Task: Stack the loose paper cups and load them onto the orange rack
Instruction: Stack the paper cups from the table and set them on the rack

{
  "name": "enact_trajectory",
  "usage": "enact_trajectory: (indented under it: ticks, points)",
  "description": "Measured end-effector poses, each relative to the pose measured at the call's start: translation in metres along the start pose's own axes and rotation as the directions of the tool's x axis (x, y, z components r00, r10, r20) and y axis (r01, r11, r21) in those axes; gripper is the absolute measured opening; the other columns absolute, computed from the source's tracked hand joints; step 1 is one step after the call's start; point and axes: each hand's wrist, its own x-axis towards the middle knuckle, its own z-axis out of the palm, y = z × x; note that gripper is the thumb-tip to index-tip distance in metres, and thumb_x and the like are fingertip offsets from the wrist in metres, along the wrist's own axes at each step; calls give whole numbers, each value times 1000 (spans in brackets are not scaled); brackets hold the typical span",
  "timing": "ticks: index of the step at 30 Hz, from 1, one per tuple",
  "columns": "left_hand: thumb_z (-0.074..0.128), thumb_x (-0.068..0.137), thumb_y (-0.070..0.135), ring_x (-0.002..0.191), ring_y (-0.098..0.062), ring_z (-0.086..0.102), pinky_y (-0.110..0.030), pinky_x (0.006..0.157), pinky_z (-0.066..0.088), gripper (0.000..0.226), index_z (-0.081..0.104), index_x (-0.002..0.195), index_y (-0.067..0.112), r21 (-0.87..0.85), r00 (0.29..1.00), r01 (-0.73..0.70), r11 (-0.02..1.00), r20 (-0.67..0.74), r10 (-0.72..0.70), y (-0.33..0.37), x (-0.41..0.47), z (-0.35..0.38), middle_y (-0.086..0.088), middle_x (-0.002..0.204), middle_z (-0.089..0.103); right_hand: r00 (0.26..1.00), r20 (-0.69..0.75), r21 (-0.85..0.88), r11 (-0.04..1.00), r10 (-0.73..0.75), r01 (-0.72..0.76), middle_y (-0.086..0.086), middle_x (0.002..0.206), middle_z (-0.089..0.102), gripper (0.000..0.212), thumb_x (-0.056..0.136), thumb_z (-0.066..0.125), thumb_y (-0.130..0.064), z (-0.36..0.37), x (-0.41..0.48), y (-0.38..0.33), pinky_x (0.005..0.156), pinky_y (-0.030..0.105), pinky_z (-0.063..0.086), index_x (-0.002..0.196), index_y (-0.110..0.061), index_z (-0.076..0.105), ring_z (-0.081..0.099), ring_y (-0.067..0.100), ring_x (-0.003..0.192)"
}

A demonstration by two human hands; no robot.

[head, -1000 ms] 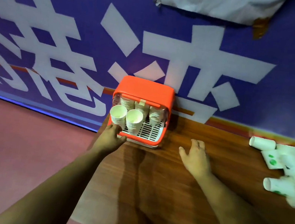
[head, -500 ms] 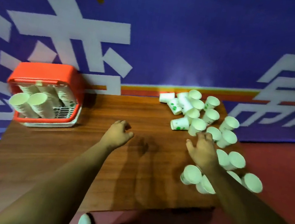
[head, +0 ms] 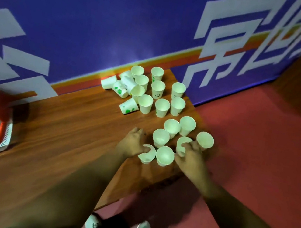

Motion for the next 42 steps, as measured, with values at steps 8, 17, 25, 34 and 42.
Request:
enact_trajectory:
  ticks: [8,17,25,34,42]
  points:
    - [79,76,40,142,-26,31,-39,114,33,95,27,153,18,154,990,8,988,135,-29,-7,15,45,-3,158,26,992,103,-60,995,-77,84,9,123,45,47,86,64,-35,45,-5,2,100,37,42,129,-19,56,46,27,114]
    - [76,80,37,135,-29,40,-44,105,43,85,32,150,19,143,998,-39,989,55,31,-30,13,72,-5,152,36,984,-4,-90,980,-180,179,9,94,48,8,78,66,-14,77,3,7,76,40,53,78,-7,70,53,27,86]
    - [78,77,40,118,-21,48,-33,91,43,70,46,135,18,-57,981,79,995,-174,-87,-57,-27,10,-2,130,49,954,-65,-31,956,-293,291,4,101,48,10,77,73,-20,51,5,-35,79,29,52,85,-14,73,53,22,92]
    - [82,73,39,114,-21,51,-32,91,44,70,48,130,17,-207,790,276,938,-507,-344,-149,-144,-109,-2,125,52,875,-40,99,869,-483,484,7,130,42,7,77,73,-17,47,24,-204,97,37,48,84,-16,73,51,28,114]
    - [82,73,36,115,-28,53,-38,94,44,70,49,131,13,-368,576,350,861,-640,-508,-257,-254,-179,-10,126,55,792,62,189,786,-608,588,2,151,33,12,86,70,-23,86,-10,-377,99,32,48,96,-19,70,44,25,131]
